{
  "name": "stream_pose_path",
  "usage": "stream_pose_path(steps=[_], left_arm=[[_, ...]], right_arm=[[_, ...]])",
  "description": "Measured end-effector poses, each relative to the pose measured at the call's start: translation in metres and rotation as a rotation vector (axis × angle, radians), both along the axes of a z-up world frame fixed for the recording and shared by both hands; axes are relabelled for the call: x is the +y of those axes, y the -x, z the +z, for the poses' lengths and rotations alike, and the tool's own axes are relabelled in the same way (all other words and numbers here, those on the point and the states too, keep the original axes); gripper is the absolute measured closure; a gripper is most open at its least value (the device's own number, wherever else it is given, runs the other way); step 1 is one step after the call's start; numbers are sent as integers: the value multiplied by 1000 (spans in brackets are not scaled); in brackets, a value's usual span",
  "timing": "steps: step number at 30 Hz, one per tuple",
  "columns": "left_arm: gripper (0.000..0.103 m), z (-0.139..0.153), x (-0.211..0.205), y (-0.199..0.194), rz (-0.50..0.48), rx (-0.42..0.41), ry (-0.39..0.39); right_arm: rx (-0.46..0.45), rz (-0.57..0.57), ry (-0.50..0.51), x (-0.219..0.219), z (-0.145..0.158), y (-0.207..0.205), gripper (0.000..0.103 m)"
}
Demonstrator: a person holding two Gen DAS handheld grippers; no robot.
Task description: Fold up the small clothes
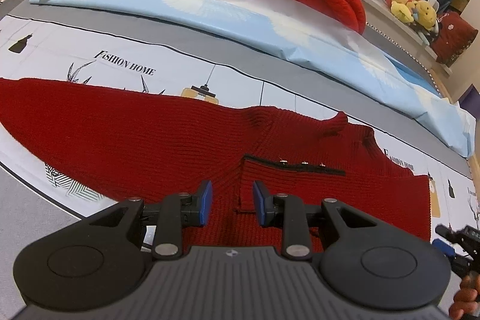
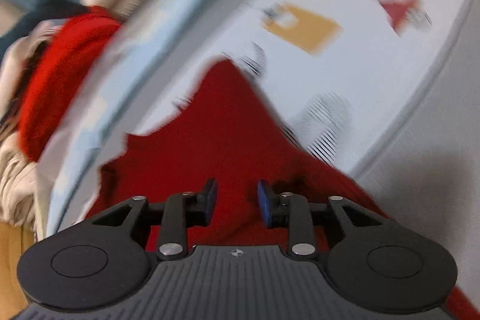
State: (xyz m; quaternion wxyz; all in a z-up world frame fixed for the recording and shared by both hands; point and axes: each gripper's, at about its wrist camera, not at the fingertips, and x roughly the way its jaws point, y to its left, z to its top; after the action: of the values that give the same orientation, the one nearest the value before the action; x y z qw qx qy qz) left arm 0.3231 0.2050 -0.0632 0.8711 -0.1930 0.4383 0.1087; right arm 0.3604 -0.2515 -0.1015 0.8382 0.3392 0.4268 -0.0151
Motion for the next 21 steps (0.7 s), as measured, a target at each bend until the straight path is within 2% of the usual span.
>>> stream_pose_path(steps=[2, 4, 5, 6, 7, 9, 12, 13, 17, 19, 21], left_arm=[[70, -1, 0, 1, -3, 4, -3], [70, -2, 1, 2, -4, 10, -6], [70, -2, 3, 2, -3, 12, -6], [70, -2, 4, 2, -2, 12, -6], [70, -1, 5, 2, 1, 11, -5], [70, 0, 7, 2, 6, 7, -2], [70, 1, 7, 3, 4, 5, -1], [70, 1, 7, 3, 5, 6, -1], [70, 2, 10, 4, 9, 3, 3], [70, 4, 11, 5, 14, -1, 7], [70, 4, 11, 5, 16, -3, 8]], right_arm=[[-38, 23, 49, 3, -2, -5, 59], [52, 26, 52, -2, -24, -15, 63], [101, 23, 15, -6, -34, -16, 68], [120, 7, -16, -8, -38, -15, 68], [114, 1, -6, -6, -33, -15, 67], [77, 34, 42, 3, -17, -13, 55], [-3, 90, 114, 13, -2, -14, 45], [13, 87, 127, 13, -3, -16, 41], [208, 23, 105, 4, -26, -19, 41], [211, -3, 93, 5, -23, -15, 41], [171, 13, 107, 16, -9, -14, 41]])
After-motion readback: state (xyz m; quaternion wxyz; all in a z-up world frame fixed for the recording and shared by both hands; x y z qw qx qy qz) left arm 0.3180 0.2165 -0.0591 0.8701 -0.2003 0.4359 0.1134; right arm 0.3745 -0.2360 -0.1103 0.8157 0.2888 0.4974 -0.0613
